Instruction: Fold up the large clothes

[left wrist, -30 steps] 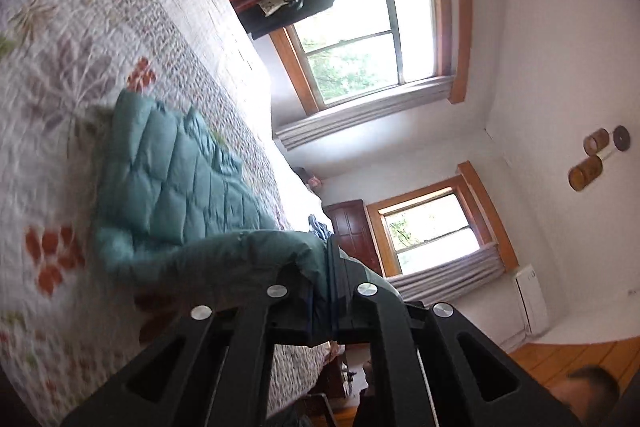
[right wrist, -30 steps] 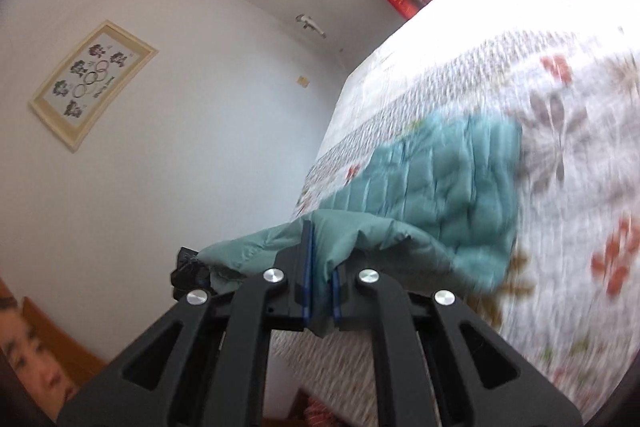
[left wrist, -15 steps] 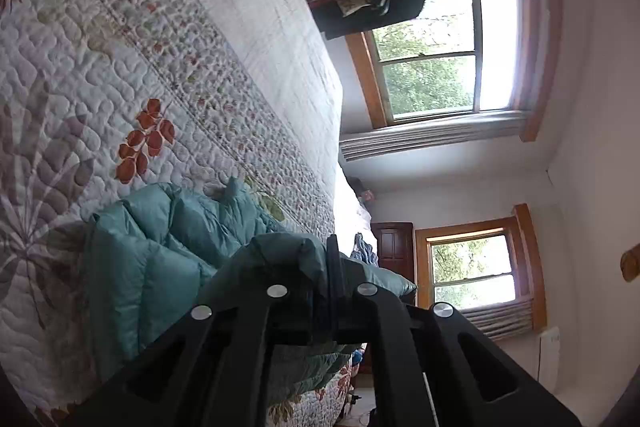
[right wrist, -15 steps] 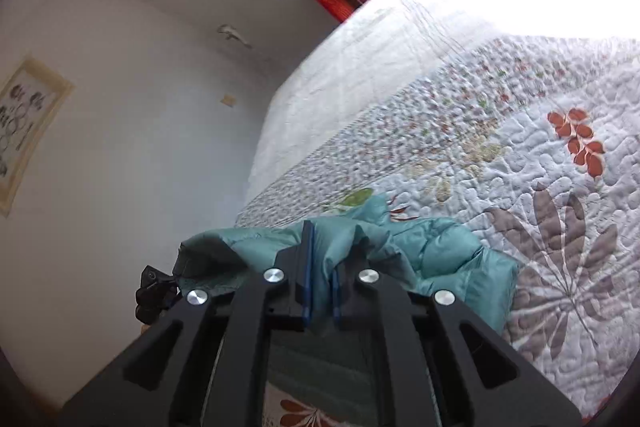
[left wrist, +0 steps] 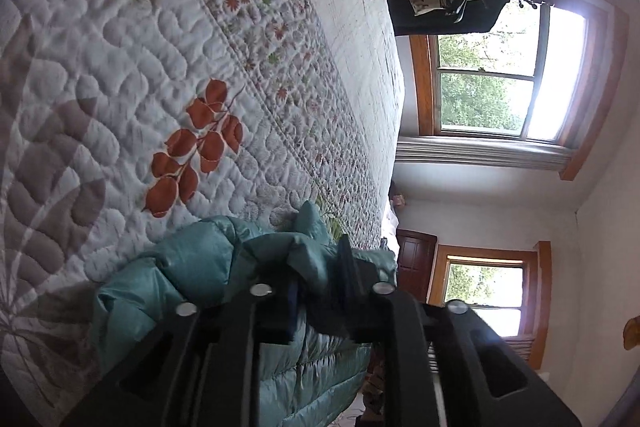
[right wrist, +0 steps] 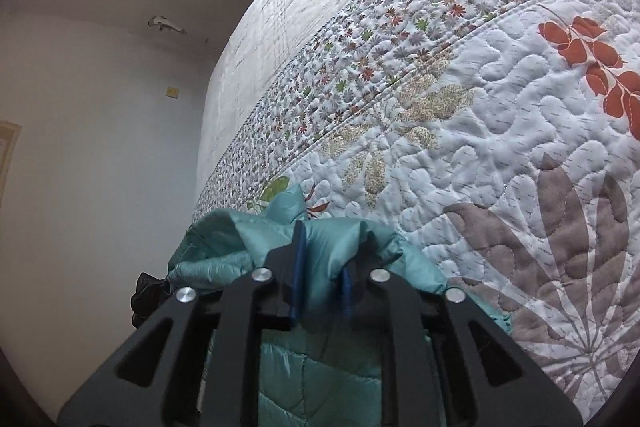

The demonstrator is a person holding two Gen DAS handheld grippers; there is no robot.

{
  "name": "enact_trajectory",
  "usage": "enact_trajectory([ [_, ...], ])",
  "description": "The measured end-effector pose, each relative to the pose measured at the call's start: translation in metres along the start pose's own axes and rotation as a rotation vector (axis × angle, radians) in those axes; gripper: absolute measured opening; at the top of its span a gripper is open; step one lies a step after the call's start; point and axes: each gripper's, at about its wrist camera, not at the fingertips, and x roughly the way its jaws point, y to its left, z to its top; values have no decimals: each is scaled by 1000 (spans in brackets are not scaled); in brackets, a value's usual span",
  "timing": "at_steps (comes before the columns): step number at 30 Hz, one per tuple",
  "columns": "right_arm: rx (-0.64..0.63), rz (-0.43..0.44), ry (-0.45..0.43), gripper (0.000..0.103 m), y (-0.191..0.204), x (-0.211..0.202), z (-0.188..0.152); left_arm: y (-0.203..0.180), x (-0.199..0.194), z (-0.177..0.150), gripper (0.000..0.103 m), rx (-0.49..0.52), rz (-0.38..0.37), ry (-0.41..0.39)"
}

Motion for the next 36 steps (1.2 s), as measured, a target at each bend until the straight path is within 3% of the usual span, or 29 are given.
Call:
enact_trajectory([
  [1,-3,12,-4,38,1,0,0,0,-5,0,46,-3,-5,-16],
  [2,-4,17,-24,60,5,-7,-1,-4,-16,-2,68,3,-3,-63],
  [3,-18,11,-60,75,11,-15,-1,-9,-26,-4,78,20,1,-106],
  [4,-44,12,-96,77,19,-25,-2,-16,-37,-7,78,48,5,-149],
  [7,-127,19,-124,73,41,-43,-8,-44,-57,-20,78,125,-9,-183],
  [8,-165,15,-130,67,49,-47,-12,-56,-57,-26,78,171,-14,-174],
  [9,-197,2,-128,59,55,-47,-15,-68,-55,-32,78,212,-21,-154],
  [13,-273,-93,-84,45,62,-21,-22,-95,-9,-50,78,312,-32,-6],
  [17,-242,-178,-19,41,43,22,-22,-76,51,-49,71,285,63,103],
  [20,-217,-217,28,37,26,45,-19,-38,72,-29,63,232,194,79],
  [22,-193,-212,54,33,14,56,-17,-20,77,-22,54,201,210,78],
  [25,-192,-205,67,32,11,59,-16,-15,75,-20,52,191,200,83],
  [27,-196,-194,52,35,20,48,-17,-21,61,-23,57,190,202,65],
  [30,-266,-84,12,37,51,13,-34,-51,27,-46,68,319,167,34],
  [33,-306,3,27,41,64,-6,-67,-53,6,-80,69,356,52,115],
  [34,-312,6,45,41,62,-4,-77,-47,4,-90,69,359,21,150],
  [36,-325,-43,79,37,51,11,-90,-30,6,-101,66,361,33,178],
])
